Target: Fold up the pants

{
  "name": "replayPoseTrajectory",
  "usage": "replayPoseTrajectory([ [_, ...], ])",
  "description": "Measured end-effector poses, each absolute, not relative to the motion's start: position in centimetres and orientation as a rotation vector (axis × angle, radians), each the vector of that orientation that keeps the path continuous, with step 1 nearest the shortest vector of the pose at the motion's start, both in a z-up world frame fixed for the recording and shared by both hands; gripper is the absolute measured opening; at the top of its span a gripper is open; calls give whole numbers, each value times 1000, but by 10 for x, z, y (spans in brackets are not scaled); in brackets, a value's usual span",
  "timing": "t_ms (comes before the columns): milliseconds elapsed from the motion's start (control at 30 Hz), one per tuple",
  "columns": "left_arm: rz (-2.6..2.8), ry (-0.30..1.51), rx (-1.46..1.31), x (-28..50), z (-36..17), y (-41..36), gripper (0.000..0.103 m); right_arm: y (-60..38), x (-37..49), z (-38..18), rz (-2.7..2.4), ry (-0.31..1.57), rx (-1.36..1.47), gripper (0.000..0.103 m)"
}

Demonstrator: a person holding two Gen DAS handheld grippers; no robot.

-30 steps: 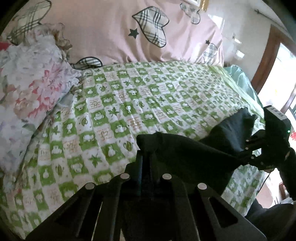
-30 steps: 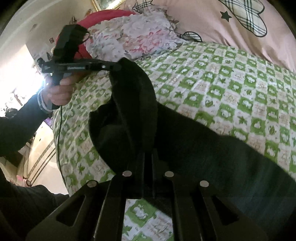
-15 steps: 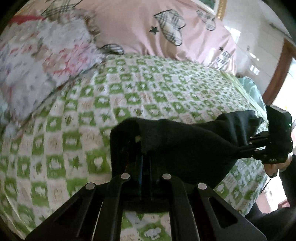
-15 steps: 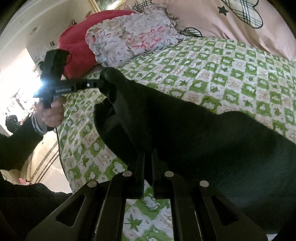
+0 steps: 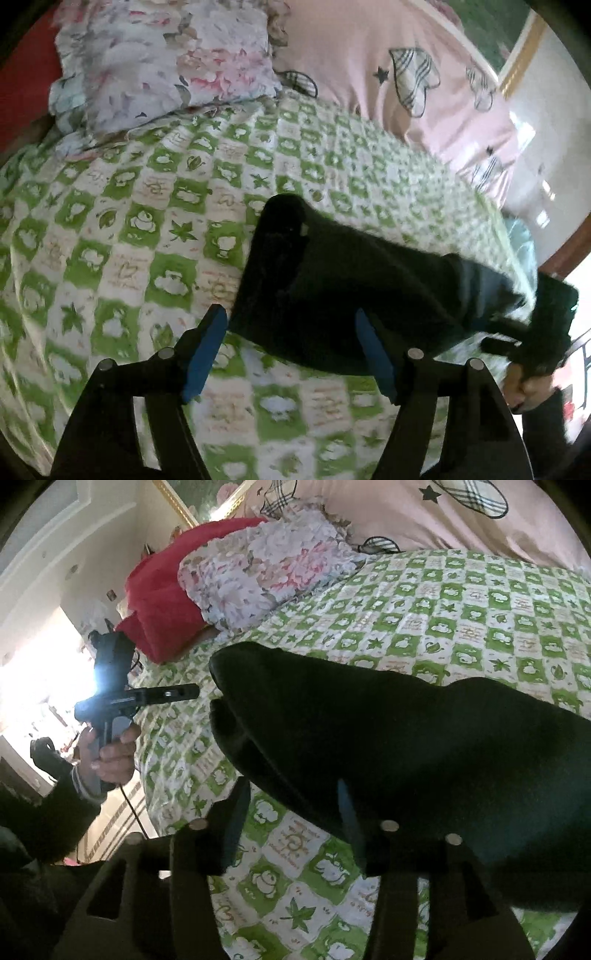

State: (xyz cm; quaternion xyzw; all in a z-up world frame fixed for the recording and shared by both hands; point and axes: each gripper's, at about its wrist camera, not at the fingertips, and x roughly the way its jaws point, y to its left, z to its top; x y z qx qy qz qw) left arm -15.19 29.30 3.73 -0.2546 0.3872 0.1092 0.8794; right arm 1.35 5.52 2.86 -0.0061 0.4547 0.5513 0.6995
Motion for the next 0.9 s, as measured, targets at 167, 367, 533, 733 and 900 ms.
replayPoseTrajectory([
  [167, 253, 794, -598, -147, 50, 284, 76, 44, 17, 30, 1223, 1014, 65, 51],
  [367, 308, 794, -667, -137, 58, 282, 78, 36, 21, 36, 1194, 1000, 95, 51],
  [533, 386, 810, -756, -125, 67, 278, 79, 32, 36, 47, 1167, 965, 116, 51],
  [733, 540, 798, -795, -98, 77, 270, 82, 46, 63, 60, 1132, 932, 99, 53],
  [900, 753, 872, -641, -77, 62, 272, 82, 59, 91, 67, 1088, 903, 70, 58],
])
